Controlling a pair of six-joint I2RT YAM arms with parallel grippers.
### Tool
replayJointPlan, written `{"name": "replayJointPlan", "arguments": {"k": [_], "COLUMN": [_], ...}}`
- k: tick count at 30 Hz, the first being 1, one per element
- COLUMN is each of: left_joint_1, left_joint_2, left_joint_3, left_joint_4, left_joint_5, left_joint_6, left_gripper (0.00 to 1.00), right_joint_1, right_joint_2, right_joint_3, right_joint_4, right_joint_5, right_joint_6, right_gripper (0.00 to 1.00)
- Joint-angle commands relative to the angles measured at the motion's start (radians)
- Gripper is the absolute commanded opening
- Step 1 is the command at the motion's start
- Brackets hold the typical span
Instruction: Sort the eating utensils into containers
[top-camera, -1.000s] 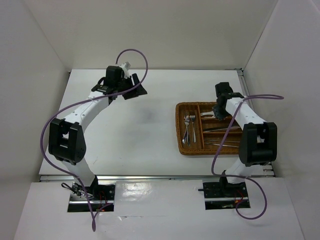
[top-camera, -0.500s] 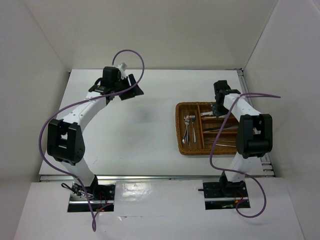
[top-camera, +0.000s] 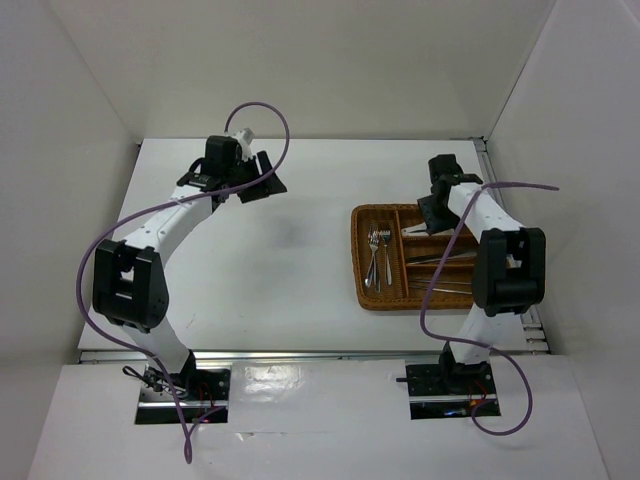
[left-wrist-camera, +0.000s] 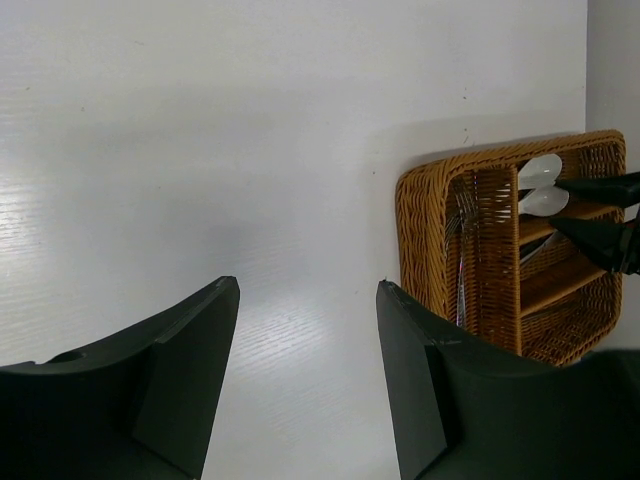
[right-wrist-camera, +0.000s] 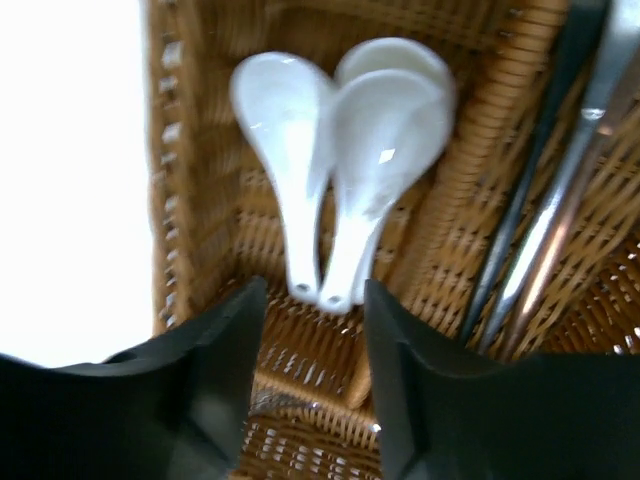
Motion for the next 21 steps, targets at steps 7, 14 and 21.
{"name": "replayJointPlan", "arguments": {"k": [7,14,21], "left_joint_1": [0.003,0.003,0.003], "left_joint_2": [-0.049,-0.104,-0.184], "left_joint_3": [0.063,0.108,-0.01], "left_joint_4": [-0.1,-0.131,-0.104], "left_joint_5": [-0.119,-0.187,-0.207], "left_joint_6": [0.166,0.208,0.217], "left_gripper": [0.72,0.73,0.73], "right_joint_1": [-0.005,-0.005,-0.005], "right_joint_2": [-0.245,-0.415,-0.438], "right_joint_3": [-0.036,-0.177,-0.116], "right_joint_4": [0.273,0.516,0.414], "right_joint_5": [-0.146,-0.319,-0.27], "right_joint_6": [-0.33,-0.654,-0.783], "right_gripper": [0.75,1.0,1.0]}}
